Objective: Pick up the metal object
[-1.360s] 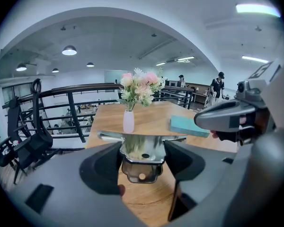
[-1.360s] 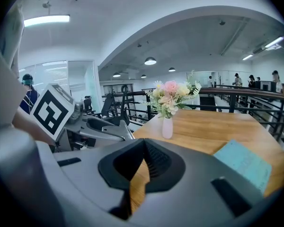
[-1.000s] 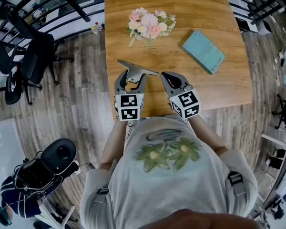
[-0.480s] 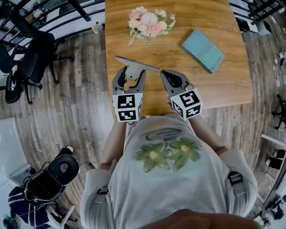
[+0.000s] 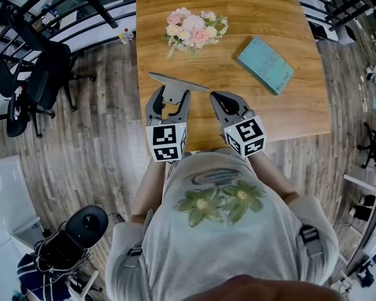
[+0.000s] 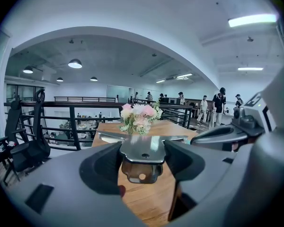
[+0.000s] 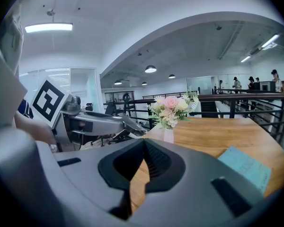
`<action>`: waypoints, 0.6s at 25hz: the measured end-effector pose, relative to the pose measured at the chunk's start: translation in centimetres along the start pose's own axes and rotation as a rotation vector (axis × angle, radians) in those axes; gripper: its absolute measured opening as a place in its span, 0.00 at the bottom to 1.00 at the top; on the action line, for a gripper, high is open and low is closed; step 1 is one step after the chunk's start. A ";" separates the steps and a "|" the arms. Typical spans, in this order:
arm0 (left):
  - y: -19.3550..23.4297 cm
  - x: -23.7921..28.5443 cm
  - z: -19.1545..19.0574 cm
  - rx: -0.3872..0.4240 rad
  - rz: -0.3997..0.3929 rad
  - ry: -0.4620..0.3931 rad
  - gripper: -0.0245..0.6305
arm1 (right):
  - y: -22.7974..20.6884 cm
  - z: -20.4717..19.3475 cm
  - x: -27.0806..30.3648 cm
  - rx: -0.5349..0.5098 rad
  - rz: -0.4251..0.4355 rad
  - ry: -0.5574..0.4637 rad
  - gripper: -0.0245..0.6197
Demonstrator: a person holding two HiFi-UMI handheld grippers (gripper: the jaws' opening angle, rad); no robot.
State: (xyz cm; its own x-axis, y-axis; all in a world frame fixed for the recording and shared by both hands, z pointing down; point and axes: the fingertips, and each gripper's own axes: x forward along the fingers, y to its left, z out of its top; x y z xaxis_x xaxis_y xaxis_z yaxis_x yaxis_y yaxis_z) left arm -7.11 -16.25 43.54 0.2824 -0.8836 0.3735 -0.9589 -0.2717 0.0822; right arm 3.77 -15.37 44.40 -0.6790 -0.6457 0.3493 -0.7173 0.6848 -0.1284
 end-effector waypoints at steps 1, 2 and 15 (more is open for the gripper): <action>0.0 0.0 0.0 0.000 0.001 -0.001 0.49 | 0.0 0.0 0.0 0.000 0.000 -0.001 0.05; 0.0 0.0 0.1 0.000 0.002 -0.003 0.49 | 0.0 0.1 -0.1 -0.001 0.000 -0.002 0.05; -0.3 -0.2 0.6 -0.006 -0.007 -0.029 0.49 | 0.8 1.1 -0.8 -0.018 0.014 -0.020 0.05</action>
State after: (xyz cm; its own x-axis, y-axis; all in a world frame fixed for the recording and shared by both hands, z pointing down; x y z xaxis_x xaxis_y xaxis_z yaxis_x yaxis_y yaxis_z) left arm -6.84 -16.25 42.86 0.2898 -0.8925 0.3456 -0.9570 -0.2758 0.0901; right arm 3.60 -14.67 43.04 -0.6921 -0.6427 0.3286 -0.7050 0.6995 -0.1167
